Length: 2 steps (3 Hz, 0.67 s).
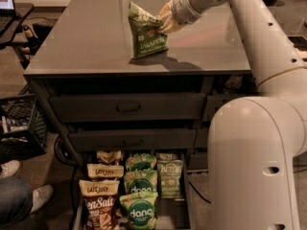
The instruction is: Pick green jalapeno chip bag from bottom drawer and place on counter
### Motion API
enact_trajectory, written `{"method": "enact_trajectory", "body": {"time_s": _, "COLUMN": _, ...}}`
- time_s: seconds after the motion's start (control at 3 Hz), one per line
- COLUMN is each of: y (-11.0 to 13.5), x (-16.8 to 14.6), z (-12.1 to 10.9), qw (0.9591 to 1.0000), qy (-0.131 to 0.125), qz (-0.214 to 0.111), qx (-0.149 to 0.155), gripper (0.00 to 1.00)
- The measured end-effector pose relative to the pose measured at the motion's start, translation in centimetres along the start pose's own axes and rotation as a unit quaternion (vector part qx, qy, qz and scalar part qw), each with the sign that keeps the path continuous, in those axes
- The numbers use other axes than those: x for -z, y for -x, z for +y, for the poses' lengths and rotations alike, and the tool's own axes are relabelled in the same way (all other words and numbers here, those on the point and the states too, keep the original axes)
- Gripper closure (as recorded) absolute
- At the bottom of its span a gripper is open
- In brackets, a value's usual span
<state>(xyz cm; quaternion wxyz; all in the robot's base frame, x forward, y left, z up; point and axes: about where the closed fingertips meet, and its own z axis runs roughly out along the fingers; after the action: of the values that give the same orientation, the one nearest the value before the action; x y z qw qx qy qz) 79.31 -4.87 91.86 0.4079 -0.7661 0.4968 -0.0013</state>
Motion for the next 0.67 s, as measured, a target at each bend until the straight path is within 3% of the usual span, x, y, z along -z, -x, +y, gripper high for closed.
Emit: {"method": "enact_trajectory", "body": {"time_s": 0.67, "y": 0.0, "x": -0.01, "z": 0.0, "qw": 1.0, "qy": 0.0, "qz": 0.0, "qx": 0.0, "gripper": 0.13}}
